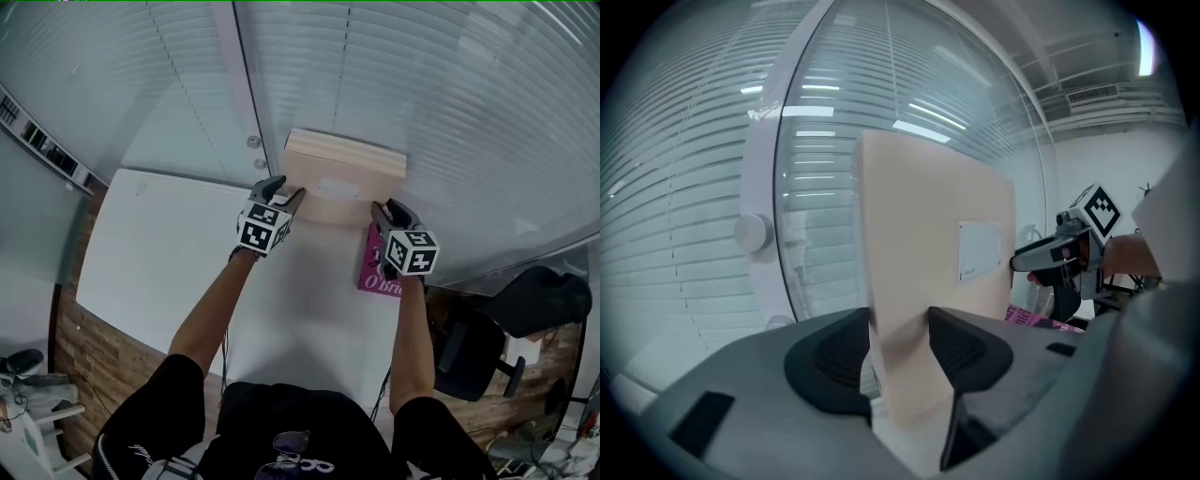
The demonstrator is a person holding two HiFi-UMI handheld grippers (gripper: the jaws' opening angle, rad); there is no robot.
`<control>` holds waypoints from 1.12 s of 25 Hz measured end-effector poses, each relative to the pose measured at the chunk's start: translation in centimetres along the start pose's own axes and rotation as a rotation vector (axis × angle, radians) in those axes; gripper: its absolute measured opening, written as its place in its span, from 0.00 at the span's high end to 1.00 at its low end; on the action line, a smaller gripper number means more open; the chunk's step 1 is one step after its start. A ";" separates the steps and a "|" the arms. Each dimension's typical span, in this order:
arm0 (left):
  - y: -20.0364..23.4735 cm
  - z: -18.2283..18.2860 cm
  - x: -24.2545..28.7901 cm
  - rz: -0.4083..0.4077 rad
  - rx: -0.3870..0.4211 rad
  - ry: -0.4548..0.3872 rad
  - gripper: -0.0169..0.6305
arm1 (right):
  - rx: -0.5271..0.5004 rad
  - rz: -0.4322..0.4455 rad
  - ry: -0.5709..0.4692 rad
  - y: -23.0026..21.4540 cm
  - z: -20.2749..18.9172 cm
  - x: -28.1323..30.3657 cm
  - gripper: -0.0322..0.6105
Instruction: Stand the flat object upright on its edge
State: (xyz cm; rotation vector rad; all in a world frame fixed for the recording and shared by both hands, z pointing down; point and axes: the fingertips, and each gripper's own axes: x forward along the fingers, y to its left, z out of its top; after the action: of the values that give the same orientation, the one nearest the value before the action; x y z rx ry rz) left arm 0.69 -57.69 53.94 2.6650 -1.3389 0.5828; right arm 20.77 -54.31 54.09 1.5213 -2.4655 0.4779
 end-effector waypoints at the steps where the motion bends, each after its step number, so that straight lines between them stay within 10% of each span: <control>1: 0.0 -0.1 0.1 0.001 -0.002 0.002 0.64 | 0.002 -0.001 0.002 -0.1 -0.1 0.1 0.70; 28: -0.2 -2.2 1.3 -0.040 -0.094 0.041 0.64 | 0.037 -0.002 0.023 -0.6 -2.0 0.8 0.70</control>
State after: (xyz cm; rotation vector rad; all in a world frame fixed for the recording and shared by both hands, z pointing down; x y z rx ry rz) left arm 0.91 -57.91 56.49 2.5847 -1.2660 0.5529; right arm 20.98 -54.47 56.35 1.5236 -2.4506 0.5400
